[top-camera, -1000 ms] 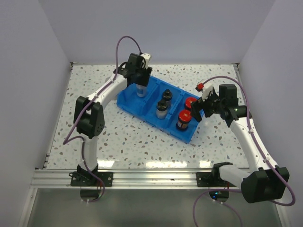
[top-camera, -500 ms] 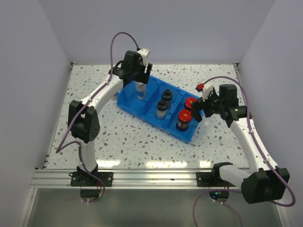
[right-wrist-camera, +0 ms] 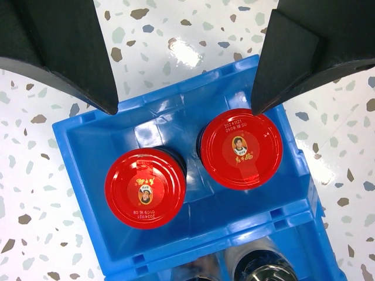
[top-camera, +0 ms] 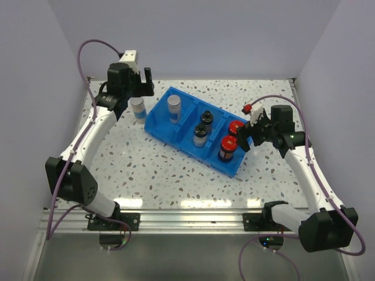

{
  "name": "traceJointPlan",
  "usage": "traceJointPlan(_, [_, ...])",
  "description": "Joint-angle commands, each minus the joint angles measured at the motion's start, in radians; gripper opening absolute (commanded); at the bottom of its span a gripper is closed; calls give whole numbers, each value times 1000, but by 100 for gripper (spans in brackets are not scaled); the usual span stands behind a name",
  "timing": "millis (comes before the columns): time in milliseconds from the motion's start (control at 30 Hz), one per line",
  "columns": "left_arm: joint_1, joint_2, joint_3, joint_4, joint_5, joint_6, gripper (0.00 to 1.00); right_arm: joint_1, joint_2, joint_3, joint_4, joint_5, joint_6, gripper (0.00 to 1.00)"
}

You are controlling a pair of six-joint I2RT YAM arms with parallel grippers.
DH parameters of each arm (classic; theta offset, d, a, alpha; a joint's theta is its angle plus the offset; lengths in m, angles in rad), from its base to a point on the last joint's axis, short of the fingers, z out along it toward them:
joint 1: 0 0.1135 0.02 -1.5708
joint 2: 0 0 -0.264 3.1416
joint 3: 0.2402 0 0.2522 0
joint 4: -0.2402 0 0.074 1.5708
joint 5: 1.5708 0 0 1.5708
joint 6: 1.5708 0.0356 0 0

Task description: Organize the condiment bottles

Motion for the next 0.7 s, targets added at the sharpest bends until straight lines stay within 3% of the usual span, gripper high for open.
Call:
traceJointPlan(0, [28, 24, -22, -8, -21, -134, 96, -7, -25, 0, 21, -10, -12, 99])
traceJointPlan(267, [60, 153, 56, -154, -186, -247, 96, -7, -22, 0, 21, -6, -14, 99])
traceJointPlan(667, [91, 380, 240, -252, -204, -275, 94, -7, -13, -1, 21, -1, -17, 98])
